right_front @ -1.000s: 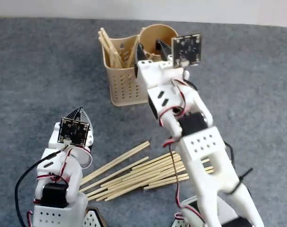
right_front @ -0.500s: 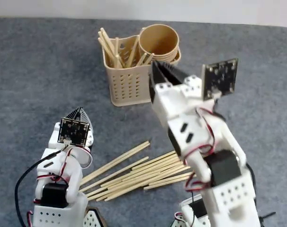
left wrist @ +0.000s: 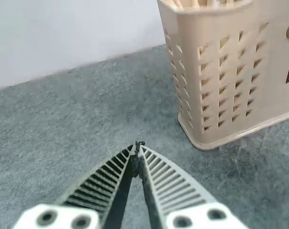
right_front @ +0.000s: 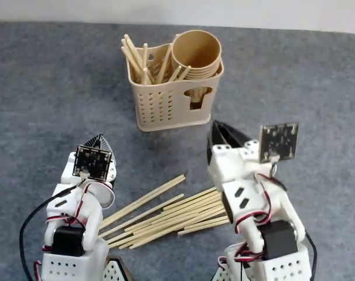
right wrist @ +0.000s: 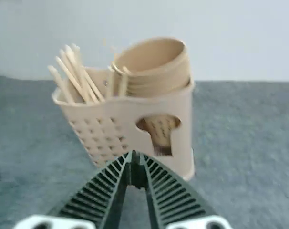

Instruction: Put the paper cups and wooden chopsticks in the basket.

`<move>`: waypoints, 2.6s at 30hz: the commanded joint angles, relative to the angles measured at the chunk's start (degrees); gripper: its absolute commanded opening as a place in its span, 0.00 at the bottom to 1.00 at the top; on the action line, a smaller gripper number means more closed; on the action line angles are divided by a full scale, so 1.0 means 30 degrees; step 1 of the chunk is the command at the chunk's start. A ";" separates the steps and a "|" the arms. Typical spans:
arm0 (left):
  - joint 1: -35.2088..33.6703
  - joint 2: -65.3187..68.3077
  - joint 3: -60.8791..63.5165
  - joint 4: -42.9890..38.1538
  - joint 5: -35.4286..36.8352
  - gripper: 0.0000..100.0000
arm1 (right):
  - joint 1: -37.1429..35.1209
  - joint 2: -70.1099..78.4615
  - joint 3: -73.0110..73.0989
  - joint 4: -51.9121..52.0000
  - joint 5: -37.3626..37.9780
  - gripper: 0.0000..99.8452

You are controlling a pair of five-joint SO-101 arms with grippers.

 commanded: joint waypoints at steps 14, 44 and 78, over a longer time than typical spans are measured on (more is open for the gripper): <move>-0.0073 -0.0103 -0.0161 -0.0381 -0.0176 0.01 | 0.3502 -0.7341 0.8659 0.0044 0.0205 0.01; 0.1832 0.0103 -0.7868 0.4337 -0.0352 0.01 | 0.5612 -0.7546 1.4110 0.3473 0.0147 0.01; 0.8513 2.9201 -1.8740 0.6945 -0.1201 0.12 | 0.5700 -0.7546 1.4110 0.3502 0.0176 0.01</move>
